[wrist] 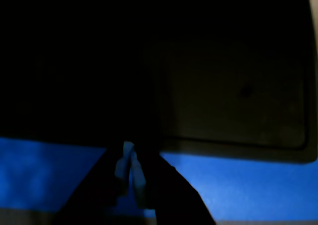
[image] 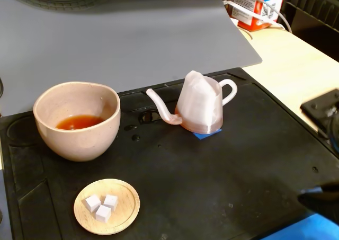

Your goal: Pick up a kettle and pour liquid into a cup.

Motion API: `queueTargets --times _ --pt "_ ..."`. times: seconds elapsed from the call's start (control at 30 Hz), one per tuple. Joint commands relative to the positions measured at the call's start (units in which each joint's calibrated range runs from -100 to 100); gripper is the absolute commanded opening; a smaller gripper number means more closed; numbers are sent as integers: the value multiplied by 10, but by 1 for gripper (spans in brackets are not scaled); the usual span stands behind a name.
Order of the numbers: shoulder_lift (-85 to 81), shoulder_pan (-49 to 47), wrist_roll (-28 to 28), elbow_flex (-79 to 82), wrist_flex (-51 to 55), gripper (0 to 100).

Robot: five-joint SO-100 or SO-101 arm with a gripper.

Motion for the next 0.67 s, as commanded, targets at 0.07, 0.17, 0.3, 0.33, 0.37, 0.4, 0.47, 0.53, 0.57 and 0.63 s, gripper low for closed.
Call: queueTargets --times 0.07,0.17,0.3,0.33,0.37,0.4,0.47,0.53,0.57,0.63 --pt "0 2 0 3 96 1" --pt "0 -2 2 3 127 1" --pt "-2 -1 4 3 128 1" --pt "-2 1 4 3 128 1" --pt "-2 1 4 3 128 1" --pt "-2 1 4 3 128 1" --pt "-2 1 4 3 128 1" --pt "-2 1 4 3 128 1" --pt "-2 1 4 3 128 1" --pt "-2 1 4 3 128 1"
